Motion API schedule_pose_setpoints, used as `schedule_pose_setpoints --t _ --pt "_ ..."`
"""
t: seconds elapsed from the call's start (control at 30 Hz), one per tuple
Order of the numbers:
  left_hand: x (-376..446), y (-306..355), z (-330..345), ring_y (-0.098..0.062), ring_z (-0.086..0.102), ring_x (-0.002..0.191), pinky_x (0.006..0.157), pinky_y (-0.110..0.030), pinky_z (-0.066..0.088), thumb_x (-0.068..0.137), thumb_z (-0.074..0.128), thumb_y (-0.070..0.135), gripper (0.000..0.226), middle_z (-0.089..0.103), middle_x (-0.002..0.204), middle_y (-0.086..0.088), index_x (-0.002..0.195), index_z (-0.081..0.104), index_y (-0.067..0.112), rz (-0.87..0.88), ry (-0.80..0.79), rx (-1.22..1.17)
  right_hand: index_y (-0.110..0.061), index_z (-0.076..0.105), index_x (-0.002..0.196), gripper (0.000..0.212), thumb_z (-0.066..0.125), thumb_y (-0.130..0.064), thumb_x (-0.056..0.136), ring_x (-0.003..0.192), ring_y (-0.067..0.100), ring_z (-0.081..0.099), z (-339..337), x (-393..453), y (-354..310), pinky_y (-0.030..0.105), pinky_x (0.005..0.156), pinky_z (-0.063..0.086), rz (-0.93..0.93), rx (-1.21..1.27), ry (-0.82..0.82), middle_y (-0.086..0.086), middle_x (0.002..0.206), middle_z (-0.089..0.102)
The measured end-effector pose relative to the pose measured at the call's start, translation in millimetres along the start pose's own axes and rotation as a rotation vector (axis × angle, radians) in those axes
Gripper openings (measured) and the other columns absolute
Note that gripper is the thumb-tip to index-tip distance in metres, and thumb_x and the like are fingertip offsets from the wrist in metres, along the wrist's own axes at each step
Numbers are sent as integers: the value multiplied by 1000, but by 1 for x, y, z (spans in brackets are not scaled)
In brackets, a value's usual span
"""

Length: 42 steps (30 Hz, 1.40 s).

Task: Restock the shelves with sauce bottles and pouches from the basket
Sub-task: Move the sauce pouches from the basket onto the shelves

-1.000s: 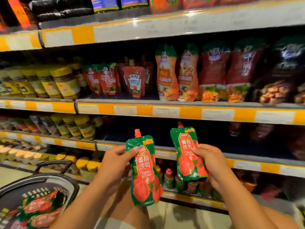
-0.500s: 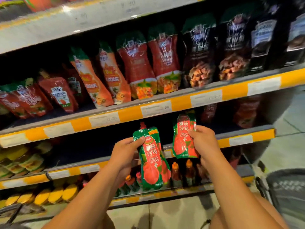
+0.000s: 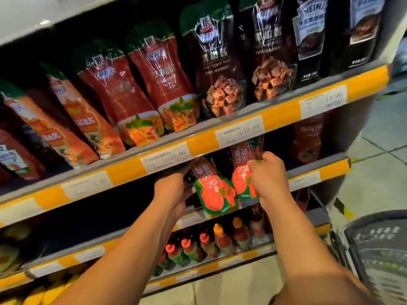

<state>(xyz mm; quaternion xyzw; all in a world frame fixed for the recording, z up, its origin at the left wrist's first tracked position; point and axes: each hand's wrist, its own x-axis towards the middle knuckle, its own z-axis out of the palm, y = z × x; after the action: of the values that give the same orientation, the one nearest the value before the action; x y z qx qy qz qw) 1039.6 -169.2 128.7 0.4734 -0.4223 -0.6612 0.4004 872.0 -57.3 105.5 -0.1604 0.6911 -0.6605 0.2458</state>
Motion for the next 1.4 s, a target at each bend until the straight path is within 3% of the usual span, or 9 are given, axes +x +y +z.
schedule_pose_setpoints --t 0.23,0.43,0.53,0.63,0.7,0.83,1.17,1.27,1.4 --pt "21 -8 35 -25 67 106 86 -37 55 95 70 7 28 75 116 -2 119 69 22 112 -54 -24 -20 52 93 12 53 -10 99 69 14 53 5 12 6 31 57 39 -31 -40 54 -9 84 57" --pt "34 -24 44 -28 56 133 112 -53 46 92 73 4 54 62 143 -7 142 55 14 184 5 -21 -23 54 137 39 48 -8 102 88 27 62 16 17 9 43 76 54 16 3 42 8 111 67" --pt "36 -33 41 -18 57 130 106 -44 48 91 77 6 59 62 143 1 144 55 20 254 0 26 -24 55 138 41 47 -7 101 97 29 65 16 18 12 46 82 58 32 -7 64 6 115 66" --pt "40 -37 39 -25 55 133 114 -46 40 96 71 6 51 62 141 -8 145 54 10 347 -21 443 -27 56 136 40 47 -7 102 102 31 66 15 19 14 46 83 57 43 0 73 6 117 66" --pt "34 -36 42 -17 55 134 116 -38 37 94 76 16 55 61 144 0 145 56 18 436 -21 343 -34 54 134 41 47 -8 103 102 32 67 13 20 15 49 84 59 48 18 73 5 116 66" --pt "29 -50 43 -20 61 129 107 -40 48 90 80 18 41 66 138 2 128 65 25 340 -62 427 -32 52 142 43 45 -11 105 104 32 66 8 23 17 42 75 58 57 26 102 2 122 63" --pt "46 -74 26 -20 57 131 111 -44 47 90 81 16 54 64 140 1 139 59 20 251 -190 594 -31 53 144 46 45 -11 104 79 8 63 7 29 15 18 50 44 66 -78 21 -11 102 65" --pt "51 -77 24 -18 56 131 105 -37 46 91 80 19 45 64 136 8 131 61 25 274 -210 610 -28 56 143 48 46 -6 101 91 13 66 3 40 12 27 72 53 82 -87 -19 -4 111 70" --pt "59 -81 20 -21 56 133 112 -49 47 93 78 26 51 63 142 1 139 58 22 332 -239 703 -29 59 139 48 48 -5 100 98 14 68 -10 52 19 35 79 59 57 -55 -10 -7 112 71"
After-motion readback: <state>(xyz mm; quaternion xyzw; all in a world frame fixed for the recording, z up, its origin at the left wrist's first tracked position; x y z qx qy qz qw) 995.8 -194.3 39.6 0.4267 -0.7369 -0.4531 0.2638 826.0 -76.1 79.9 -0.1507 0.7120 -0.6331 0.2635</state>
